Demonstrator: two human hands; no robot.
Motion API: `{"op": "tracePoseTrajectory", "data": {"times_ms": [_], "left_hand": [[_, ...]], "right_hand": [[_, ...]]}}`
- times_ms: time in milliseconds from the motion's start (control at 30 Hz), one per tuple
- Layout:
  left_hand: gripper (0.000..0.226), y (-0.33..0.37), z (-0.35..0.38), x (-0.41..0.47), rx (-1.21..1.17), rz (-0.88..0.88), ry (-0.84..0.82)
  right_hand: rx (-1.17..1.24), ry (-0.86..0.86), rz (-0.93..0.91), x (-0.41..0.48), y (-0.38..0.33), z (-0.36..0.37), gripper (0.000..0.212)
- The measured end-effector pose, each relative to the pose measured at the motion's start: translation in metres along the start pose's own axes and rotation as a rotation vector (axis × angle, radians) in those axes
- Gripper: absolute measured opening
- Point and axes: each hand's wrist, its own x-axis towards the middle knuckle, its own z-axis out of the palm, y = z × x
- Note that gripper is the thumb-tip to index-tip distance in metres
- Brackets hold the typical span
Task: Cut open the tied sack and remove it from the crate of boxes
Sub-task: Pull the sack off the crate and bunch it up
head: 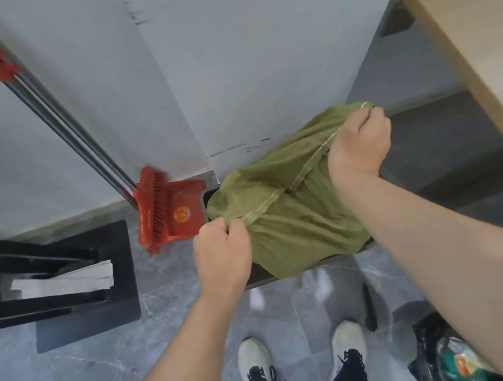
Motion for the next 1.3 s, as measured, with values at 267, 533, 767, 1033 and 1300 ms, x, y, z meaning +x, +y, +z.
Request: {"op": "tracePoseTrajectory", "data": {"times_ms": [267, 533, 767, 1033, 1300], "left_hand": [[0.033, 0.022, -0.003, -0.006, -0.012, 0.137, 0.122], [0.039, 0.053, 0.015, -0.023, 0.094, 0.152, 0.197], [0.037, 0.087, 0.01, -0.027, 0.074, 0.182, 0.293], [0.034, 0.145, -0.008, -0.053, 0.153, 0.26, 0.2], [0.032, 0.191, -0.02, -0.067, 0.077, 0.246, 0.194]], "right_hand": [[0.04, -0.02, -0.079, -0.014, 0.012, -0.03, 0.026], [0.032, -0.187, -0.196, -0.029, 0.016, -0.056, 0.031], [0.179, -0.211, -0.212, -0.021, -0.011, -0.075, 0.034], [0.134, -0.315, -0.166, -0.006, -0.063, -0.113, 0.039], [0.099, -0.395, -0.256, -0.001, -0.111, -0.154, 0.031]]}}
